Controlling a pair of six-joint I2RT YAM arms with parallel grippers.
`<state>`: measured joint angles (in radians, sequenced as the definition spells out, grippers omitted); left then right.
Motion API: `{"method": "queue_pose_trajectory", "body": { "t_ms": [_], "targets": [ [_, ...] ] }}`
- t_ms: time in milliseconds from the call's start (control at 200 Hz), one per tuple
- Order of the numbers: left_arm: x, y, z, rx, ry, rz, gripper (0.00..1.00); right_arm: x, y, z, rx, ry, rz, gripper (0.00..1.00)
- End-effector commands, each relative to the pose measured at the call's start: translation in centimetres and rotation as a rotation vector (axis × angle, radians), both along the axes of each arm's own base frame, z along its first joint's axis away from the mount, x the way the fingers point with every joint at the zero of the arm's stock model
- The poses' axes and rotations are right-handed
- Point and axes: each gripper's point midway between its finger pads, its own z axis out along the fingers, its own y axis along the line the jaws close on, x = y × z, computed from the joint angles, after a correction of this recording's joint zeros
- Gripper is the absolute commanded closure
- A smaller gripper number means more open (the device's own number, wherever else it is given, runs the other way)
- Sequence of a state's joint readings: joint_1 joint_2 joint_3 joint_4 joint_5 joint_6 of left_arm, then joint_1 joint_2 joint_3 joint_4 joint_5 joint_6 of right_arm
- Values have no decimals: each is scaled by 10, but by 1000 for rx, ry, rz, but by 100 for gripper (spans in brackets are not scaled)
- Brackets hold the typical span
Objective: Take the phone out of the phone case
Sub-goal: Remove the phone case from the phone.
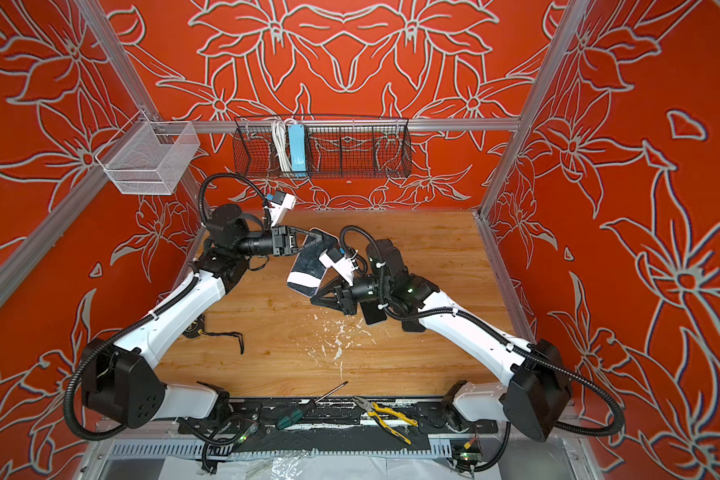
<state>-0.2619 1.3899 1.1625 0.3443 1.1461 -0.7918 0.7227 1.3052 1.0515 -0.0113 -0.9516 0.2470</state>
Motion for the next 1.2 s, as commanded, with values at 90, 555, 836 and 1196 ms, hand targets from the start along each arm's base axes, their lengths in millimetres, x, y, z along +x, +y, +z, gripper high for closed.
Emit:
{"method": "queue_pose_trajectory", "body": {
  "t_ms": [90, 555, 836, 1196],
  "targets": [
    [8, -7, -3, -7, -70, 55, 100, -15, 5, 50, 141, -183, 103, 92],
    [10, -8, 2, -3, -100, 58, 100, -22, -2, 61, 203, -132, 155, 73],
    [11, -8, 4, -8, -98, 56, 100, -19, -2, 60, 199, -138, 138, 83],
    [9, -7, 5, -13, -91, 58, 100, -13, -3, 63, 195, -167, 90, 92]
  ]
}}
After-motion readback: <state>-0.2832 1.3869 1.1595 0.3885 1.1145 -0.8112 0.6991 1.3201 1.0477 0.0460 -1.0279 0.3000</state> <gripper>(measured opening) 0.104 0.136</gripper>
